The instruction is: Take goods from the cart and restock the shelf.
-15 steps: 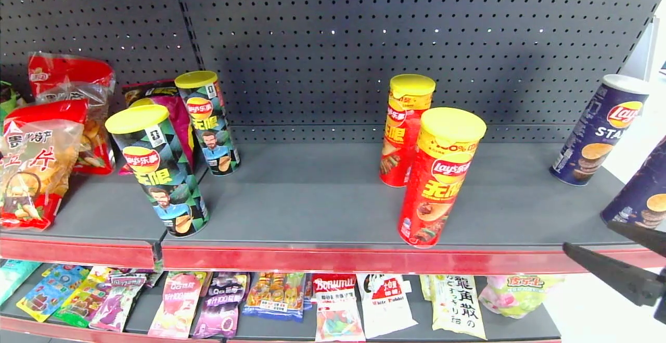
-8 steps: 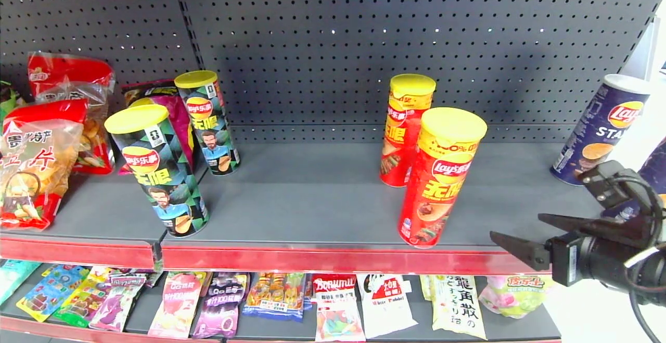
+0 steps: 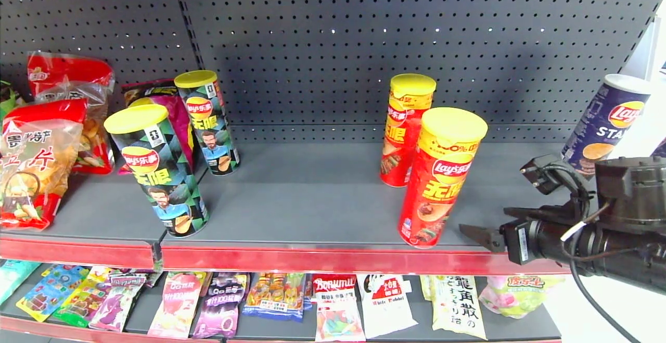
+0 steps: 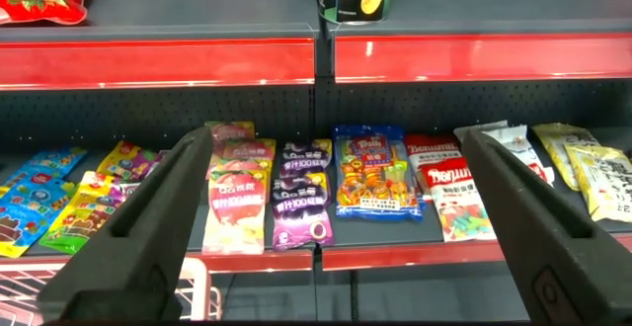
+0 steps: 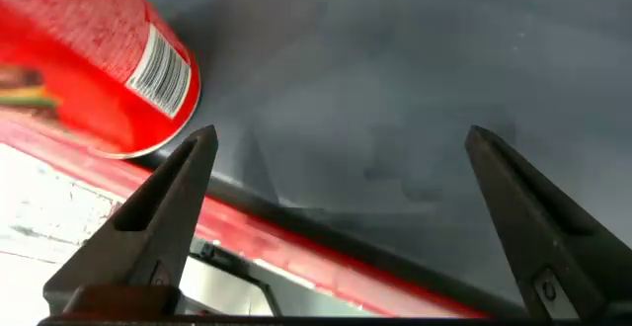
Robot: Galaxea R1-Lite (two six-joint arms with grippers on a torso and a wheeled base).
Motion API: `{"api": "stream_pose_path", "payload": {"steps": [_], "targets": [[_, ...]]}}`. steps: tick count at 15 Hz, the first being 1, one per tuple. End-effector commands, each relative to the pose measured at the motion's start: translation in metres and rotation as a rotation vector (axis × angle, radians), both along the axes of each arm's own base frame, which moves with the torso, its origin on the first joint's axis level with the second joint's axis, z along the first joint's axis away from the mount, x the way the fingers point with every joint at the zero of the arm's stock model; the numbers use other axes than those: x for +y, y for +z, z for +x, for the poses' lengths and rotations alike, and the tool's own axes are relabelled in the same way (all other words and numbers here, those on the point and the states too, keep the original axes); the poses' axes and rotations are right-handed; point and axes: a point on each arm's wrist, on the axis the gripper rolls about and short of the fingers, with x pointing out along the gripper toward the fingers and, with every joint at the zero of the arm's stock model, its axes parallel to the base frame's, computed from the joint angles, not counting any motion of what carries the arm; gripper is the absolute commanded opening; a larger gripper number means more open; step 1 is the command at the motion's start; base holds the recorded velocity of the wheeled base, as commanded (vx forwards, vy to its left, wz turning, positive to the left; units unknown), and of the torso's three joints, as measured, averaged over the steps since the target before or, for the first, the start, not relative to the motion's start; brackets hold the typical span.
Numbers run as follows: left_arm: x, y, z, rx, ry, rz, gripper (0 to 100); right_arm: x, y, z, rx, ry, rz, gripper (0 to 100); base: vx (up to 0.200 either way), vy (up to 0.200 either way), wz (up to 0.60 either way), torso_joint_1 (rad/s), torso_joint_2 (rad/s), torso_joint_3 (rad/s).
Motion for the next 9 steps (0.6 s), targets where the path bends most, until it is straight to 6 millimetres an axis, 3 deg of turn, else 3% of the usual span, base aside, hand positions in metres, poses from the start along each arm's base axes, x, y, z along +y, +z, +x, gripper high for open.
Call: {"api": "stream_pose_path", "payload": {"steps": [1,9], "targets": [[0.000,0.000,0.000,0.002,0.000,0.000,100,0.004,-0.004,0.008,0.019,0.008,-0.006,100,0.000,0.000,0.00,0.000,0.00,0.000],[0.000,0.000,0.000,0.002,0.000,0.000,100,0.024,-0.011,0.017,0.036,0.074,-0.019,100,0.000,0.000,0.00,0.000,0.00,0.000]]}}
